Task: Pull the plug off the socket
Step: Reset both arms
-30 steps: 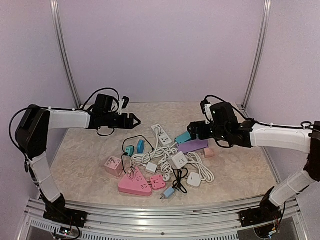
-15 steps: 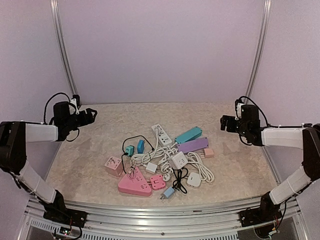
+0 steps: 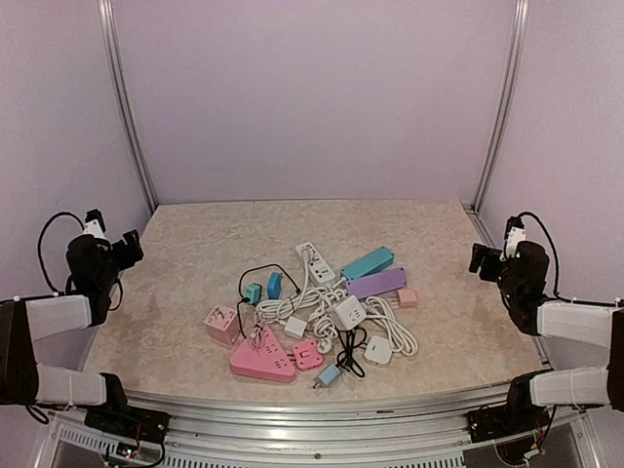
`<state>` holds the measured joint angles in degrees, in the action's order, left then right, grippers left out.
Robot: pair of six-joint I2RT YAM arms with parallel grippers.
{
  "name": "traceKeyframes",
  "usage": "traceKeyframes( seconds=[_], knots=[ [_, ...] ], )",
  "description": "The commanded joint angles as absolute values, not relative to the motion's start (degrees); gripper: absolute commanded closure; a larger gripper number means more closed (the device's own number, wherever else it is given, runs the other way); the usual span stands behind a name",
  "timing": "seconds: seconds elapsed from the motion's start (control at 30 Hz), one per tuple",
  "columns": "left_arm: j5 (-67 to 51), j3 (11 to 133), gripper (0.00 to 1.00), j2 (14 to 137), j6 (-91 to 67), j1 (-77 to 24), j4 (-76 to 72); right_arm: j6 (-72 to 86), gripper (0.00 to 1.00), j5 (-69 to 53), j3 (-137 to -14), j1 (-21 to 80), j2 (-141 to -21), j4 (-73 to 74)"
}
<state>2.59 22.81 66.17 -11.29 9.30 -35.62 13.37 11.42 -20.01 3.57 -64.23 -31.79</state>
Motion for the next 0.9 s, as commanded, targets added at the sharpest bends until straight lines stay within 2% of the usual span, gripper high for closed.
traceKeyframes(
  seconds=[0.0,0.2,0.3,0.87],
  knots=[
    [3.57,17.10,0.07,65.41,-9.36,9.32,-42.78,12.01,0.00,13.97,-14.90,2.90,-60.39,-38.87],
    [1.92,16.23,0.07,68.43,-10.21,9.18,-45.60,9.80,0.00,16.95,-11.86,2.92,-58.50,-40.97],
    [1.76,16.30,0.01,68.90,-9.94,9.00,-45.93,9.76,0.00,16.67,-11.84,2.94,-58.05,-40.50],
    [3.21,13.45,0.01,64.92,-9.65,8.97,-47.03,9.71,0.01,16.28,-11.35,2.90,-57.57,-41.39]
  ],
)
